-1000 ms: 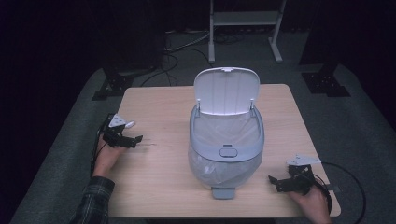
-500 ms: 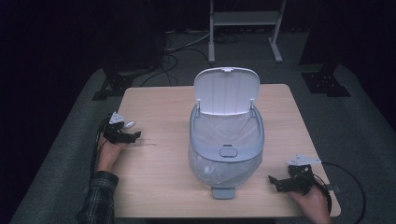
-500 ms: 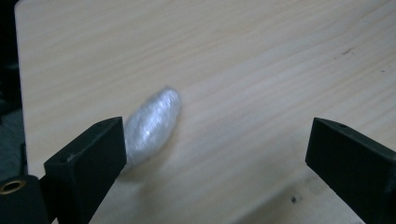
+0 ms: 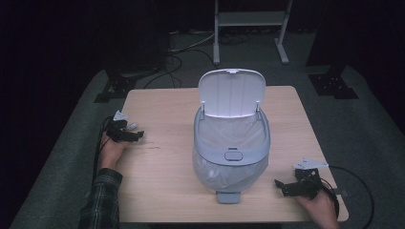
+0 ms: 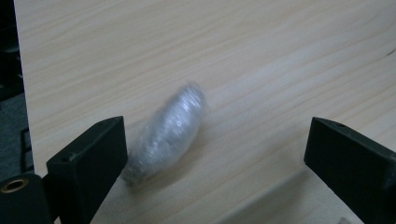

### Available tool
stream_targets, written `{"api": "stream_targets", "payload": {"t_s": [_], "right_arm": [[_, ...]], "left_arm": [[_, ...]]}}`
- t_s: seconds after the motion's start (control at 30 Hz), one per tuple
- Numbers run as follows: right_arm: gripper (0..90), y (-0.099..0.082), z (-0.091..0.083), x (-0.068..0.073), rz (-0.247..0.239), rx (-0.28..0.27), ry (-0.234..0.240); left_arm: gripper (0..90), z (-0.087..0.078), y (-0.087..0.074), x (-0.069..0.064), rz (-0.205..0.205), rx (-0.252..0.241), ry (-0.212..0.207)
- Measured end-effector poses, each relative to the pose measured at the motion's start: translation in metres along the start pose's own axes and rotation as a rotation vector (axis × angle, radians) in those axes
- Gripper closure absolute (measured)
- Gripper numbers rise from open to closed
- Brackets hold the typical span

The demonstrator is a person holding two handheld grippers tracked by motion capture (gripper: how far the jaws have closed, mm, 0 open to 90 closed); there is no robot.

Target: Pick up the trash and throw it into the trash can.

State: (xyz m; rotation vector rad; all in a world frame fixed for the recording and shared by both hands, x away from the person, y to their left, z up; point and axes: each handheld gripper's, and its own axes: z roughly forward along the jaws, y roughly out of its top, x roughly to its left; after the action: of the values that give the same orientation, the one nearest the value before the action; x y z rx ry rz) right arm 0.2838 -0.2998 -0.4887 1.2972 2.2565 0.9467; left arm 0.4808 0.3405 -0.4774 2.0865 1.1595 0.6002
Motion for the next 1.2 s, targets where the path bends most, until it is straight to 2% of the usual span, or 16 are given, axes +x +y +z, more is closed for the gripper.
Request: {"api": "stream_targets", "payload": {"t_s": [0.13, 0.23, 0.5, 0.67, 0.9, 1.2], "right_arm": [[0.0, 0.000, 0.000, 0.000, 0.001, -0.001, 0.000], [0.0, 0.000, 0.000, 0.000, 0.001, 0.000, 0.000], [0.0, 0.000, 0.000, 0.000, 0.001, -0.001, 0.000], [0.0, 0.000, 0.000, 0.000, 0.001, -0.001, 0.000], [0.0, 0.000, 0.000, 0.001, 0.003, -0.001, -0.001], [0.0, 0.000, 0.000, 0.001, 0.003, -0.001, -0.001]], "left_arm": [[10.3, 0.000, 0.001, -0.001, 0.019, -0.002, 0.017], [16.2, -0.001, 0.001, 0.001, 0.010, -0.010, 0.015], [50.2, -0.003, 0.001, -0.003, 0.028, -0.022, -0.045], [71.2, -0.005, 0.002, -0.010, 0.035, -0.011, -0.060], [73.4, -0.011, 0.000, -0.018, 0.024, 0.007, -0.079], [73.7, -0.032, -0.019, -0.027, -0.041, 0.003, -0.093]]}}
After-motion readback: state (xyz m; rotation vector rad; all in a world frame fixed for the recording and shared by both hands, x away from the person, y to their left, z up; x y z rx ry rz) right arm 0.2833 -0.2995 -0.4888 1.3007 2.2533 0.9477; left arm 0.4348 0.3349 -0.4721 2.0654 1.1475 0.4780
